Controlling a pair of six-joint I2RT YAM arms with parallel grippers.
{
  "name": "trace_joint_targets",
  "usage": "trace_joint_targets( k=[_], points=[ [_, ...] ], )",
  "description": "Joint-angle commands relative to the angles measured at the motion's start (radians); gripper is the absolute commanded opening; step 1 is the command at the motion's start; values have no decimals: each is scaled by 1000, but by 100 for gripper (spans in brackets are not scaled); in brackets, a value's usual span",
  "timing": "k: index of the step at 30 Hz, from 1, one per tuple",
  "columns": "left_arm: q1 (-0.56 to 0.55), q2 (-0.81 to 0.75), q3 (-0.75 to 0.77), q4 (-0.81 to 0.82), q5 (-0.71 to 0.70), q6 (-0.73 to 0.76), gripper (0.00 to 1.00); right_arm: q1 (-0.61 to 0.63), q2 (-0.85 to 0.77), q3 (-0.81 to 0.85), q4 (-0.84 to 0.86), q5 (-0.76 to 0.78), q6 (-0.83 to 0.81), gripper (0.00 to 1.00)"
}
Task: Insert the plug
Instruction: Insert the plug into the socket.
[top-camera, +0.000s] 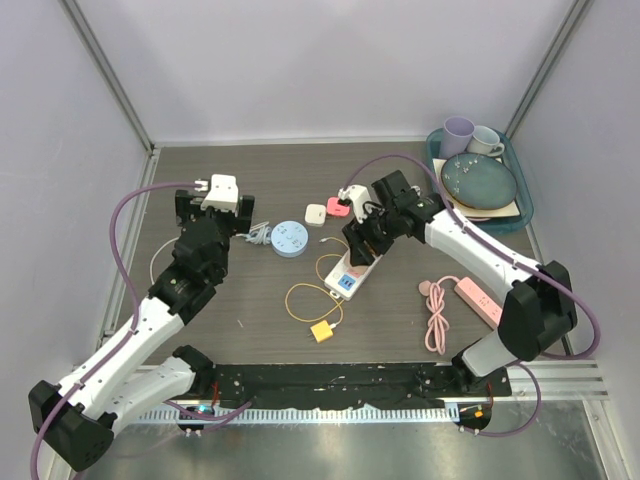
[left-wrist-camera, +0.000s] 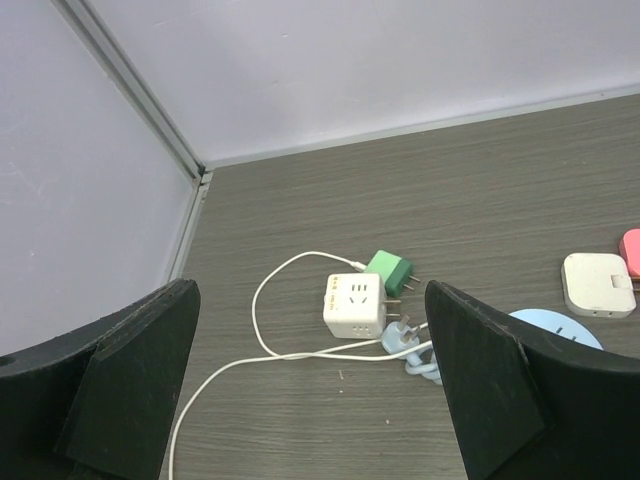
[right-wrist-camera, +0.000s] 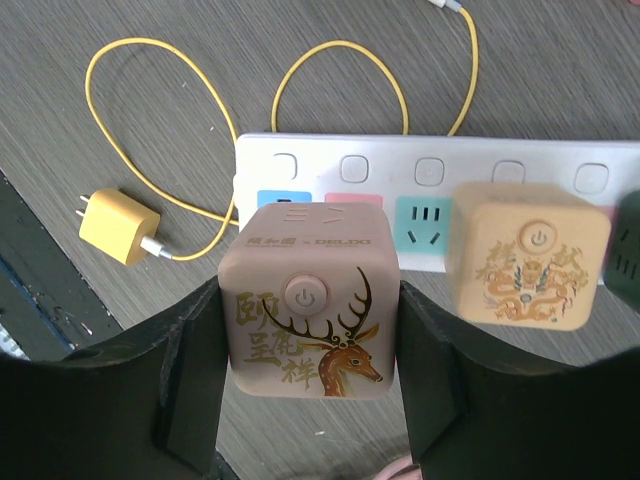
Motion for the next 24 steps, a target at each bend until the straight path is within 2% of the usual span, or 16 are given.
trace_joint_targets(
  k=[1, 24],
  points=[
    [7, -17, -6, 73, -39, 14, 100, 23, 19, -13, 79, -3, -32, 1],
    [7, -21, -10, 79, -27, 16, 100, 59, 56, -65, 170, 89, -9, 1]
  ],
)
